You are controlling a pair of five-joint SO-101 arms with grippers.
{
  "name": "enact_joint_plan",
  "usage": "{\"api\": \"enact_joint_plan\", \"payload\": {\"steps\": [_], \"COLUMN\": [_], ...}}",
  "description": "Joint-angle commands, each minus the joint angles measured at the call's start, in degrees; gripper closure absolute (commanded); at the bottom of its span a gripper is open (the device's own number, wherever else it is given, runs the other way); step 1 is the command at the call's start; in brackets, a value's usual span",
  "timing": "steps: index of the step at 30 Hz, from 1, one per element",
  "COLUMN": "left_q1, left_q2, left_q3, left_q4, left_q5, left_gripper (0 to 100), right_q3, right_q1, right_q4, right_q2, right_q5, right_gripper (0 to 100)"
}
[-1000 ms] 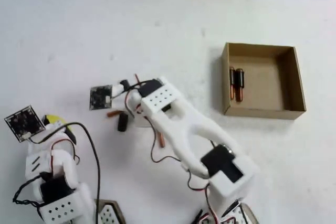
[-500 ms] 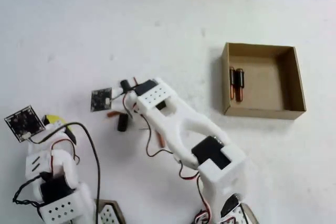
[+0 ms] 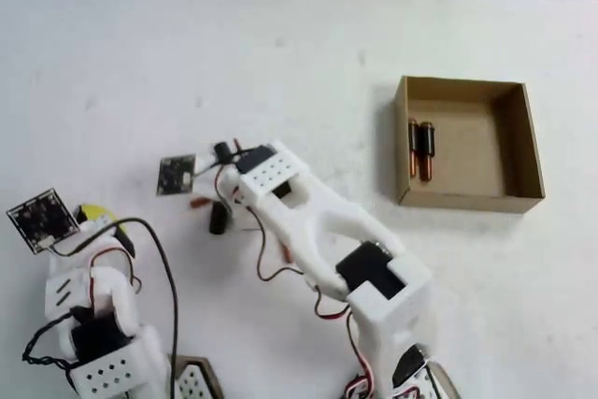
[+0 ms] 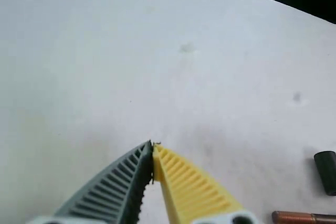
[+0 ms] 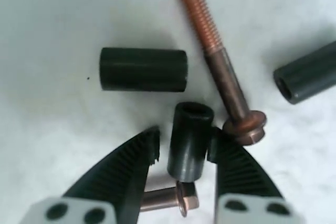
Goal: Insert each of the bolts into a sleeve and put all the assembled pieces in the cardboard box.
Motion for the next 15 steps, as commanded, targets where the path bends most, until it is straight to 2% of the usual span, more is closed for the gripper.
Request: {"api": "enact_joint_plan", "payload": {"steps": [1, 2, 15], "left_q1": [-0.2, -0.2, -0.1], "left_q2": [-0.7, -0.7, -0.7], "left_q3": [-2.0, -2.0, -2.0], "left_q4": [-0.3, -0.3, -0.3], "left_q5": [-0.5, -0.5, -0.5], "left_gripper": [98, 98, 98], "right_q3": [-1.1, -1.1, -1.5], "right_q1": [-1.4, -1.4, -0.7], "right_q4": [-1.3, -1.0, 7.1], "right_q2": [0.0, 0.0, -6.2], "right_q5": [-0.7, -0.7, -0.9], "right_gripper": [96.1, 98.4, 98.1]}}
